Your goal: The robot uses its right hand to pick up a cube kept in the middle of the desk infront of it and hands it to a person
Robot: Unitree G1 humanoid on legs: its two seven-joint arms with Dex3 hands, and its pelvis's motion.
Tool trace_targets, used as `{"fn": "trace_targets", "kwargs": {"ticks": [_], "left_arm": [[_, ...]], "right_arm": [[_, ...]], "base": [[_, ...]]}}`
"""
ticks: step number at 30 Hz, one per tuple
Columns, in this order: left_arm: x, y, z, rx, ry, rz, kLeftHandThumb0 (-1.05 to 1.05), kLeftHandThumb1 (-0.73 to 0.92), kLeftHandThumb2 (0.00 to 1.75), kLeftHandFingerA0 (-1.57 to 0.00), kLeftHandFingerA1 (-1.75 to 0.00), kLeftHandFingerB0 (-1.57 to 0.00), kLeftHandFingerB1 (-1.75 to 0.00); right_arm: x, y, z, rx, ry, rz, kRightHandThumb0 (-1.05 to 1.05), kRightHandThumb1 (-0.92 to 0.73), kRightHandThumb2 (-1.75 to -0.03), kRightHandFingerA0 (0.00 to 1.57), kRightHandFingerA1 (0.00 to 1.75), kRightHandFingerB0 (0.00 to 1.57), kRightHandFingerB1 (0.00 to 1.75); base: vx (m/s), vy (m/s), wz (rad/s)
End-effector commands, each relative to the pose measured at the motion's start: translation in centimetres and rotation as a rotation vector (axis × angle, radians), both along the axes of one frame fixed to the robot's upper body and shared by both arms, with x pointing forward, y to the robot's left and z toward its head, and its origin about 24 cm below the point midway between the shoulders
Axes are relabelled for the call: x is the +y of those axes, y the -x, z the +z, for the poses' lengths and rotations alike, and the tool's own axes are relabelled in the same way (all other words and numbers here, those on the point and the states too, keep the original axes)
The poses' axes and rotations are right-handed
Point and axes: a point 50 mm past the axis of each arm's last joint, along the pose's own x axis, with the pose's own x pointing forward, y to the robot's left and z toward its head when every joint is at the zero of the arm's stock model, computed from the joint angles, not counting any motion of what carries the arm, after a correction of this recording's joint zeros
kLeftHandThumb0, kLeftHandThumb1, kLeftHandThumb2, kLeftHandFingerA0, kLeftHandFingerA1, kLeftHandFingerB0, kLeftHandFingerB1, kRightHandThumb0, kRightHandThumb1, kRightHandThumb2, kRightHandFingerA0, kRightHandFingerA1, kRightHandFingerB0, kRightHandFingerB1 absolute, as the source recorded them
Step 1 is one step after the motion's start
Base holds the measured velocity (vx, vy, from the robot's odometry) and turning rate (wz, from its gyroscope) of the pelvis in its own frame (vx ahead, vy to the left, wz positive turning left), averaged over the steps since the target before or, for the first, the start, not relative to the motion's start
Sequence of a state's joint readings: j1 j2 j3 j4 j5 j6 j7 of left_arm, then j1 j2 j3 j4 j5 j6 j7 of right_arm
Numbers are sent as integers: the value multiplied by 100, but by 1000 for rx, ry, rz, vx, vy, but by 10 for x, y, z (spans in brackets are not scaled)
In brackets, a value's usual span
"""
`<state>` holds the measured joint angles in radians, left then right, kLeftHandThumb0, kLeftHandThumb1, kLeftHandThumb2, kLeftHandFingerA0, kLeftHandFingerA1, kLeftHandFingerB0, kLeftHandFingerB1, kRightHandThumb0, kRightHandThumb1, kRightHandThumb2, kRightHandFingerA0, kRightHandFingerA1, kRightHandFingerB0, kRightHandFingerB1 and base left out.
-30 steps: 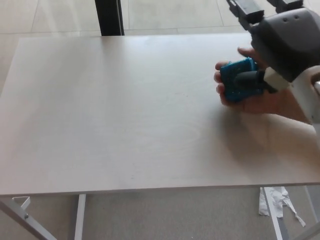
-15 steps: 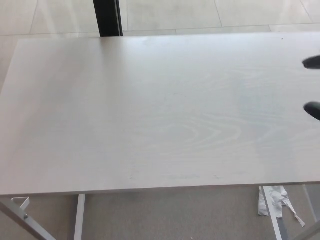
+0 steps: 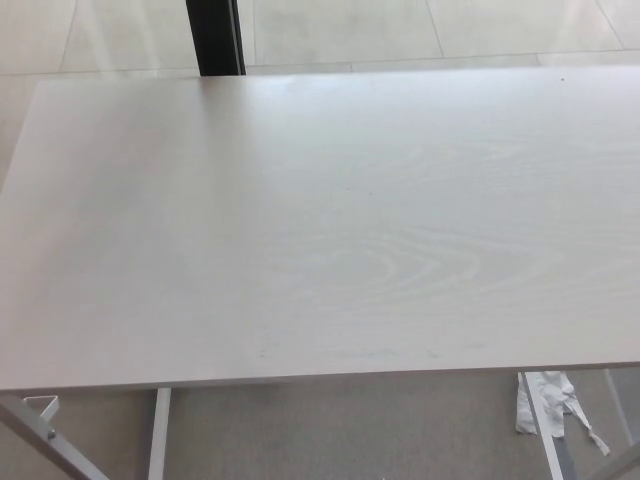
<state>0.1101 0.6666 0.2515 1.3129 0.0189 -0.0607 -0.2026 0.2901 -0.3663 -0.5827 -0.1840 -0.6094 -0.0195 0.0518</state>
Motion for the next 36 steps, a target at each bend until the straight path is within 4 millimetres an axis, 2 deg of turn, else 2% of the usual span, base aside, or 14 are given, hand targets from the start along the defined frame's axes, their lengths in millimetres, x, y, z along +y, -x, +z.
{"fn": "trace_targets", "kwargs": {"ticks": [1,7,10,11,15,17,23,24,25,30,32,33,35,36], "left_arm": [[12,13,13,-10,-56,45,-84,92,72,-52,-65,-47,-41],[11,9,11,-7,-53,34,-90,77,91,-50,-64,-44,-46],[11,9,12,-5,-52,26,-85,92,74,-53,-64,-48,-40],[12,8,12,-10,-50,31,-83,92,73,-48,-56,-45,-40],[13,6,14,-16,-62,26,-83,92,72,-50,-56,-49,-40],[12,4,14,-12,-66,7,-82,92,73,-49,-53,-48,-40],[10,4,11,-15,-45,24,-83,92,69,-53,-56,-51,-39],[10,5,10,-16,-41,27,-81,89,66,-50,-52,-50,-39],[10,5,10,-18,-40,29,-77,83,65,-50,-52,-48,-40],[10,2,11,-9,-44,11,-77,77,63,-49,-52,-47,-43],[9,2,10,-1,-54,19,-74,79,64,-51,-51,-47,-41],[9,2,10,-8,-54,27,-76,80,64,-53,-53,-49,-41],[10,3,11,-23,-47,30,-77,80,64,-50,-53,-48,-41],[11,2,12,-29,-45,36,-78,80,64,-51,-53,-48,-41]], "right_arm": [[-105,176,-44,-762,-285,-902,-65,-65,-67,88,151,69,75],[-95,172,-91,-712,-611,-1052,-52,-77,-63,75,147,52,96],[-94,170,-102,-741,-724,-1099,-54,-63,-100,89,123,69,101],[-94,166,-109,-722,-781,-1153,-47,-71,-61,75,123,58,90],[-94,146,-133,-636,-957,-1329,-49,-72,-61,66,113,60,81],[-97,143,-136,-614,-1016,-1344,-45,-57,-98,70,92,51,75],[-85,148,-164,-208,-1053,-1226,-40,-62,-58,57,68,68,58],[-81,148,-168,-162,-1068,-1204,-40,-47,-87,44,67,61,68],[-79,146,-170,-72,-1050,-1172,-39,-58,-57,47,60,59,52],[-78,144,-173,59,-1000,-1104,-45,-41,-81,47,69,61,68],[-79,146,-175,100,-1011,-1083,-39,-53,-55,43,59,70,57],[-79,146,-176,141,-991,-1069,-45,-40,-83,44,66,71,70],[-78,149,-179,237,-929,-1039,-49,-52,-56,64,77,67,54],[-78,150,-180,294,-893,-1022,-53,-52,-56,83,122,67,52]], "base": [[0,0,0],[0,0,0],[0,0,0],[0,0,0],[0,0,0],[0,0,0],[0,0,0],[0,0,0],[0,0,0],[0,0,0],[0,0,0],[0,0,0],[0,0,0],[0,0,0]]}}
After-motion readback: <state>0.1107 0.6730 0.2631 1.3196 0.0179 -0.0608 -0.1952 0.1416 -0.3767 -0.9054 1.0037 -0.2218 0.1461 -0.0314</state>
